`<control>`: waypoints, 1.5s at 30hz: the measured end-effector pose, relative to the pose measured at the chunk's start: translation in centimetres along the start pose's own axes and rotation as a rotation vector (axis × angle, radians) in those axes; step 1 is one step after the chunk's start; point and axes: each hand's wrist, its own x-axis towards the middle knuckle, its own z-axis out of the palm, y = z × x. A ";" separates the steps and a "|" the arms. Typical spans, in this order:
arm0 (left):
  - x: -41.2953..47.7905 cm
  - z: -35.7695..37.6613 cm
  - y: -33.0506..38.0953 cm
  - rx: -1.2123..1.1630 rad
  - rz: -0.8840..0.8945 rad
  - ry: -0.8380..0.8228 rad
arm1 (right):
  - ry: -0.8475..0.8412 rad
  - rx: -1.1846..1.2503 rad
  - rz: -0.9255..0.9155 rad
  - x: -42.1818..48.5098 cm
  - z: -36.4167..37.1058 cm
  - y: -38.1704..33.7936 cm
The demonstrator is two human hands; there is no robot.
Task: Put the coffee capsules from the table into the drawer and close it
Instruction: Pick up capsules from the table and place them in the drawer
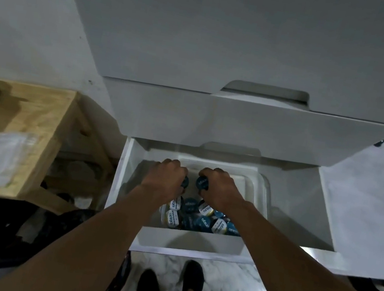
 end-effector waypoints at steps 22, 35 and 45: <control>0.9 0.3 -0.7 -0.159 -0.037 -0.064 | -0.009 0.088 -0.033 0.5 0.5 0.3; 1.0 0.2 -1.1 -0.094 -0.036 -0.034 | 0.008 0.090 -0.013 0.4 0.4 0.1; 0.9 0.4 -0.8 -0.024 -0.021 -0.021 | -0.011 0.088 -0.002 0.2 0.6 -0.5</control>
